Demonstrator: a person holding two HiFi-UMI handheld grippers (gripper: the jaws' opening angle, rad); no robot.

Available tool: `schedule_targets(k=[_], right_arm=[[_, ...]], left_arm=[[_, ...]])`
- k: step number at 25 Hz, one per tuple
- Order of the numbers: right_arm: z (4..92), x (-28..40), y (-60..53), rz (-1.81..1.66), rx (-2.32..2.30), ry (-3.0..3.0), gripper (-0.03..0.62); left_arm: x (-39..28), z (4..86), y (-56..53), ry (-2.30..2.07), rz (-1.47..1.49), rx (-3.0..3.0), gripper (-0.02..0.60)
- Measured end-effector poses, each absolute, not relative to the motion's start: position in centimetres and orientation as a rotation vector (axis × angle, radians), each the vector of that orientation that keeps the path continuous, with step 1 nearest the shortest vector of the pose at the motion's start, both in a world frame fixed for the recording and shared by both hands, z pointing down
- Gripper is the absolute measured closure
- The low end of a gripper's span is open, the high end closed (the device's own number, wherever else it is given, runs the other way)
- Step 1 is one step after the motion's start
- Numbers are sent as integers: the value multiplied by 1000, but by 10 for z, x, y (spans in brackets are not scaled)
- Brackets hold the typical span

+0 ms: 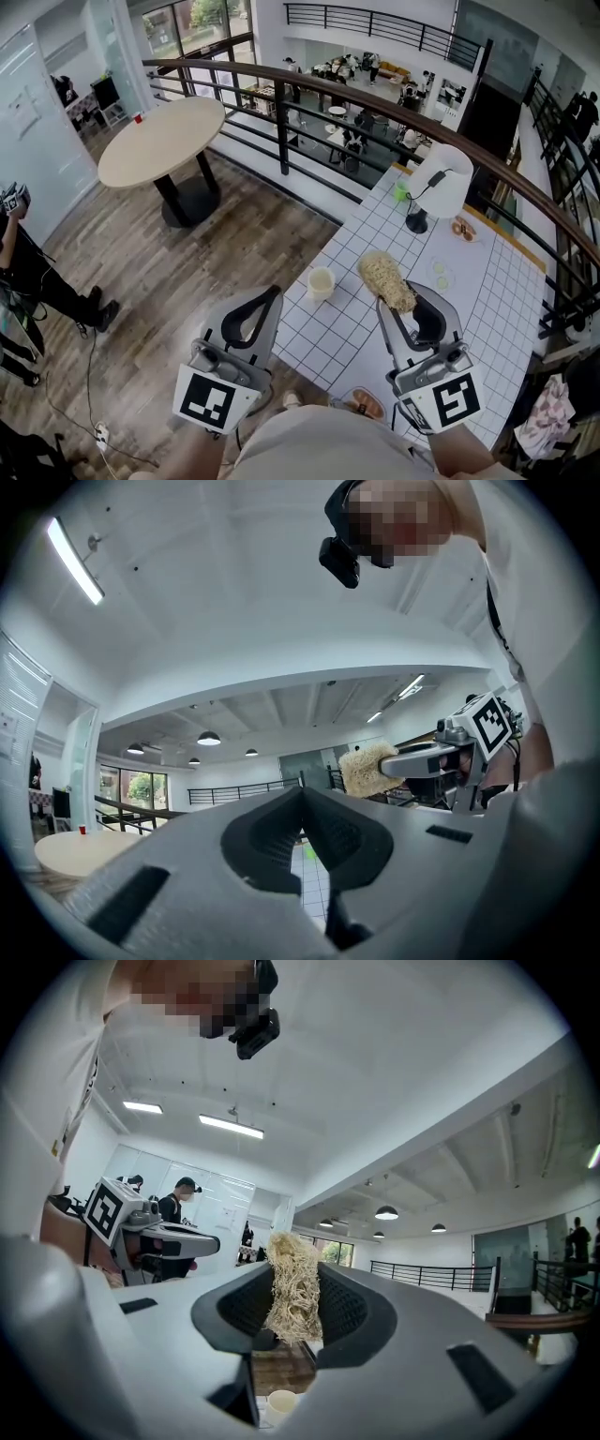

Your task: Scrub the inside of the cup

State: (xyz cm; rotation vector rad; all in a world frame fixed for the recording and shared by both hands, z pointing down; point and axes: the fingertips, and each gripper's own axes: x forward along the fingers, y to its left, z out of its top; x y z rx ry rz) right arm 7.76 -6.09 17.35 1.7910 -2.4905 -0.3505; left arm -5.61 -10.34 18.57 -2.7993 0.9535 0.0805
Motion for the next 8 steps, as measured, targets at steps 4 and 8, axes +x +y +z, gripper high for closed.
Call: schedule_targets(k=[4,8], right_arm=[[171,68,-62,-362,1771,-2510,470],[173,63,-64,-371,1753,-2490,470]], left_arm=[[-61,185,-105,965,104,-2797,568],[-67,186,-110,1005,115,-2797,568]])
